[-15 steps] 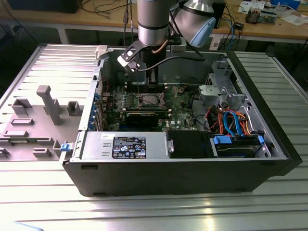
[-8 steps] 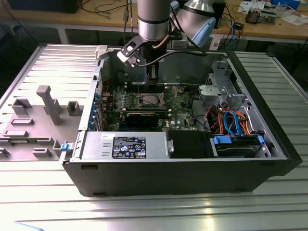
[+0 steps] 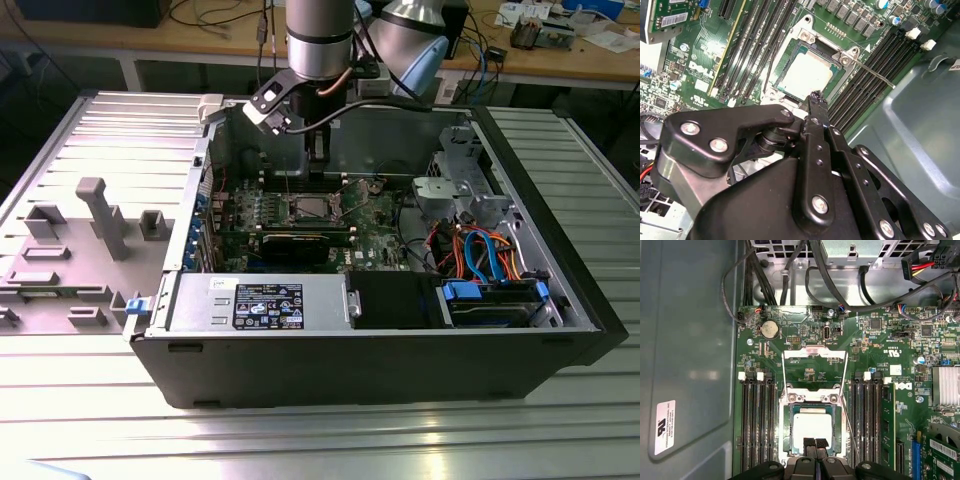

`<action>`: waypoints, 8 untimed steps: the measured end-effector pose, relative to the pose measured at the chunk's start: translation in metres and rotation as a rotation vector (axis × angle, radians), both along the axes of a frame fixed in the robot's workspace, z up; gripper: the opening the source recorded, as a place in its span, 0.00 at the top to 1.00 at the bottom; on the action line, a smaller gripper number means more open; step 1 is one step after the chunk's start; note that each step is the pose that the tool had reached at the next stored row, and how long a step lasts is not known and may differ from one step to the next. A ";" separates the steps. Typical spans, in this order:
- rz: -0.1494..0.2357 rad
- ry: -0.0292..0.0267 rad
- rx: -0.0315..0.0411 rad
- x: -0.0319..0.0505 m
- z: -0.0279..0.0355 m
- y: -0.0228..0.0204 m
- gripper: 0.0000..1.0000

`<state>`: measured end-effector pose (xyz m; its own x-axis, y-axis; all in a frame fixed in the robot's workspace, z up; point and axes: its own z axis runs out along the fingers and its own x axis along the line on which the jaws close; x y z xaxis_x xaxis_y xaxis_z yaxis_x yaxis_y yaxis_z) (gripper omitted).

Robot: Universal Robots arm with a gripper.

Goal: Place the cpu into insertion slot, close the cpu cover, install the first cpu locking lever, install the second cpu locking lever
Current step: 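Close the cpu cover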

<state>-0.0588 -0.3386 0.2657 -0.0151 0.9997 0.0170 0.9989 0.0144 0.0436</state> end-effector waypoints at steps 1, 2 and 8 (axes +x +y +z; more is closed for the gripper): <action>0.000 0.0001 -0.0001 0.0003 0.0001 0.0000 0.89; 0.000 0.0002 -0.0002 0.0012 0.0001 0.0000 0.89; 0.000 0.0000 -0.0001 0.0063 0.0000 0.0000 0.89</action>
<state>-0.0525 -0.3386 0.2657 -0.0151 0.9997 0.0170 0.9989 0.0144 0.0436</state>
